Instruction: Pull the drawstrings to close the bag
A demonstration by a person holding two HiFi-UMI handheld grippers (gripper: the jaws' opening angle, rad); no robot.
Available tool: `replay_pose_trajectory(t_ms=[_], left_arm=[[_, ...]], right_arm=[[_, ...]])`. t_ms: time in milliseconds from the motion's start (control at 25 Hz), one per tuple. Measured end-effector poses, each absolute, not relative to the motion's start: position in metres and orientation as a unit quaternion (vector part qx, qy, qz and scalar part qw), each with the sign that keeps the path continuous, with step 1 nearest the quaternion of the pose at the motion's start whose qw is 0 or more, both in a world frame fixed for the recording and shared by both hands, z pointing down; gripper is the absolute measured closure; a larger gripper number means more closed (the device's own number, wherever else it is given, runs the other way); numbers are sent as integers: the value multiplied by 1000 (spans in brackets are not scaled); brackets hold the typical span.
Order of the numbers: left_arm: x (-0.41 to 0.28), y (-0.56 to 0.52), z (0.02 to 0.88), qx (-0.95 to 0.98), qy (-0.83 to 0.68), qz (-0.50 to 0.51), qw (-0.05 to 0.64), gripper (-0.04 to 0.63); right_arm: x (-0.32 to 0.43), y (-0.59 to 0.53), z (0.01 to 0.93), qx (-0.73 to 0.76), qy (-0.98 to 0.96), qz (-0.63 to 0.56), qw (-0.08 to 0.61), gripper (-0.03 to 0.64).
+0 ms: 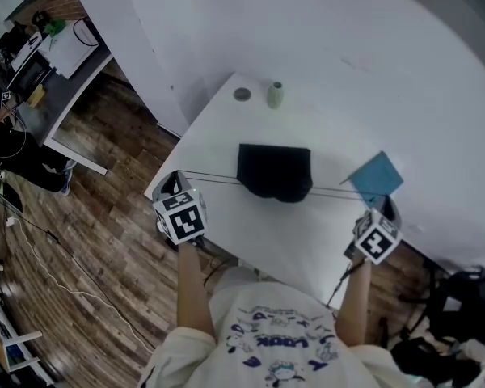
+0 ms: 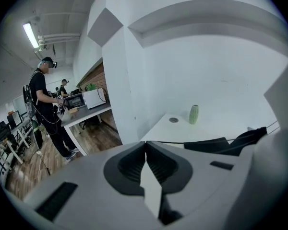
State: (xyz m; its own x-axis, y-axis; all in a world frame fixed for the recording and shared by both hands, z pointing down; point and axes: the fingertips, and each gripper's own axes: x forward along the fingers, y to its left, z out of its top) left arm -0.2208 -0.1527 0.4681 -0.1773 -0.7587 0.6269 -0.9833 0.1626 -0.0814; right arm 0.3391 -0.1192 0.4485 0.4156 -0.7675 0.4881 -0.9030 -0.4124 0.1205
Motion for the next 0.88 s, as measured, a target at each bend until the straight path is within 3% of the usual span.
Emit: replay_pose_trajectory(t_ms=[440,880], left_arm=[[-156,-155,464,668,-665,241,229,586],[-55,-144,435,773,-573,178,206,557]], right_arm=[[287,-131,455,771,-574,171,216,614],[174,-129,434,664,-711,150,176,611]])
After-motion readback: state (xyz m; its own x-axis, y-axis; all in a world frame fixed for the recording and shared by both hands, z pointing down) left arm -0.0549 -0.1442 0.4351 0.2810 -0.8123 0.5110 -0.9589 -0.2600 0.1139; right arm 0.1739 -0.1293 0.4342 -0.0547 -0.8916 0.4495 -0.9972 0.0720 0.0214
